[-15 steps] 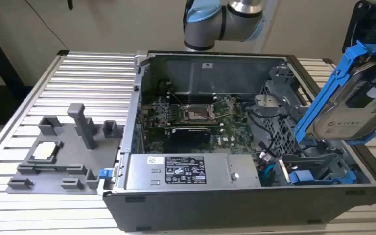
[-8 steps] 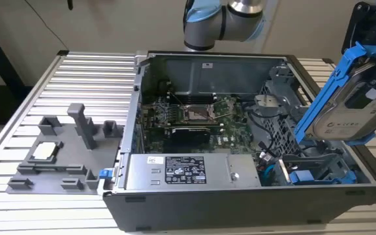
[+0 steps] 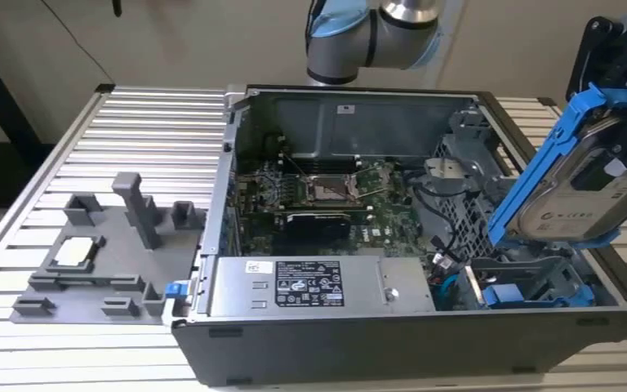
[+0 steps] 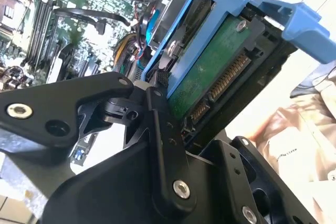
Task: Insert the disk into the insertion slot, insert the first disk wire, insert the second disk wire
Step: 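Insert the disk into the insertion slot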
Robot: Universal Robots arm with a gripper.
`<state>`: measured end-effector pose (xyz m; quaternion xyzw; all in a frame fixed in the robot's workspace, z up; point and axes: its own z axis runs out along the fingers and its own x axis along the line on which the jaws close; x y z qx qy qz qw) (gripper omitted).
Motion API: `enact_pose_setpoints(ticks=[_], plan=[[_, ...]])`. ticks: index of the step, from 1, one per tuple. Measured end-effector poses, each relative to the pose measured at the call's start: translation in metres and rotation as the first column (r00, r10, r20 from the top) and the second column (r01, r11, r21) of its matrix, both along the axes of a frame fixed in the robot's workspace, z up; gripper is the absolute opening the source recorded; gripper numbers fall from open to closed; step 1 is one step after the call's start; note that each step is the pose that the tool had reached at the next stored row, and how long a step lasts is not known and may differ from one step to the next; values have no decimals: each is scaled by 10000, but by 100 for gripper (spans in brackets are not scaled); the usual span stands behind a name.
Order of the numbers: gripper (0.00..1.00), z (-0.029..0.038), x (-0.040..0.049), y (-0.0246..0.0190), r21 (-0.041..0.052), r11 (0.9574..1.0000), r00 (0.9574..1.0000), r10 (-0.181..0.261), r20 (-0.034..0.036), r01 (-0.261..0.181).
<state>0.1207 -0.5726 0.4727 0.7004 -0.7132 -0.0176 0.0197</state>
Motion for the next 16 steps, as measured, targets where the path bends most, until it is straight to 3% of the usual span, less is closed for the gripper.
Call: enact_pose_setpoints(ticks=[3, 5, 16], plan=[[33, -28, 15, -5, -2, 10000, 9999, 3, -143, -3], [33, -54, 25, -9, -1, 10000, 9998, 9, -187, -9], [33, -137, 62, -14, -2, 9999, 9998, 103, -190, -103]])
